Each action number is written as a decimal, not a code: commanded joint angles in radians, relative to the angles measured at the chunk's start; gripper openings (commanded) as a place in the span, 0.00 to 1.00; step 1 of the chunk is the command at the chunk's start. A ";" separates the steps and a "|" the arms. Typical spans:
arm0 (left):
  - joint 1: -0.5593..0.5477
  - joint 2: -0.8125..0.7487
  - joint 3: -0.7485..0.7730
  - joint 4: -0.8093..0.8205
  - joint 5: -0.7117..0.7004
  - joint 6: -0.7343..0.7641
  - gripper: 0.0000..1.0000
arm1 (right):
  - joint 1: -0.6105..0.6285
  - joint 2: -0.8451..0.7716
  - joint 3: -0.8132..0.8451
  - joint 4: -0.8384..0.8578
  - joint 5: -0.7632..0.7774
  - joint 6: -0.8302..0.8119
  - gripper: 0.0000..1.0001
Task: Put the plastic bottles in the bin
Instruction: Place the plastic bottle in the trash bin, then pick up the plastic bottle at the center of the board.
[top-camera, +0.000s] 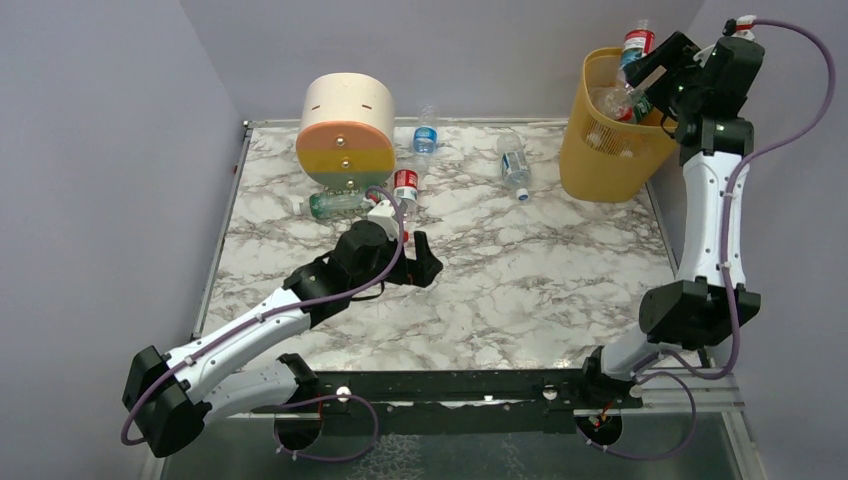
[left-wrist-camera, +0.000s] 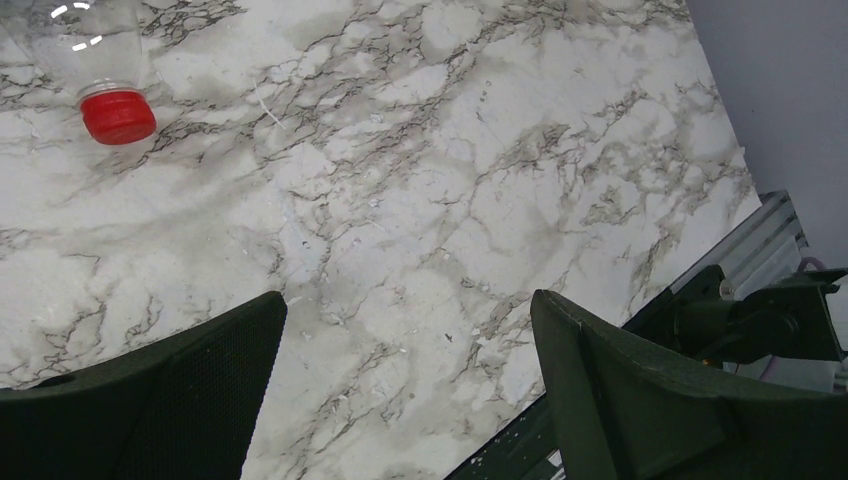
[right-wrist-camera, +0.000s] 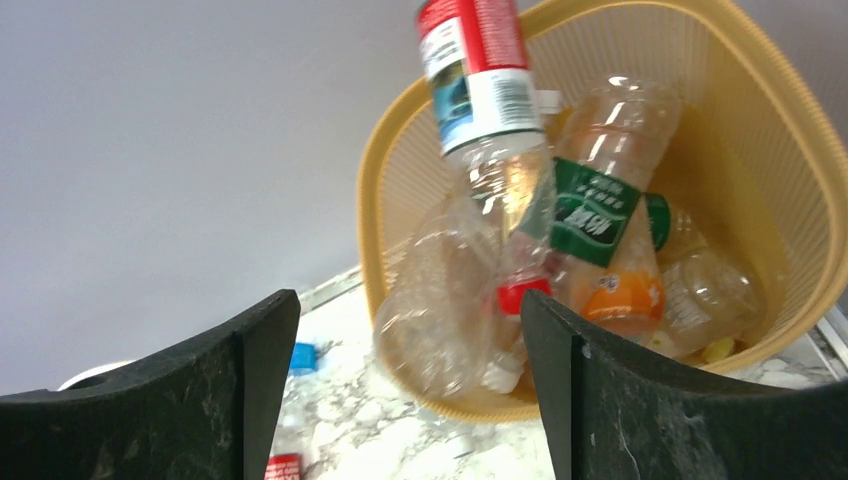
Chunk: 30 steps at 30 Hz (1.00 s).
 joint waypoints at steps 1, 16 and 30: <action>0.002 0.013 0.061 -0.010 -0.023 0.031 0.99 | 0.069 -0.135 -0.141 0.042 -0.049 -0.034 0.85; 0.003 0.004 0.066 -0.018 -0.039 0.034 0.99 | 0.465 -0.275 -0.458 0.081 0.261 -0.182 0.85; 0.003 -0.080 0.044 -0.068 -0.048 -0.004 0.99 | 0.604 0.186 -0.277 0.042 0.483 -0.328 0.88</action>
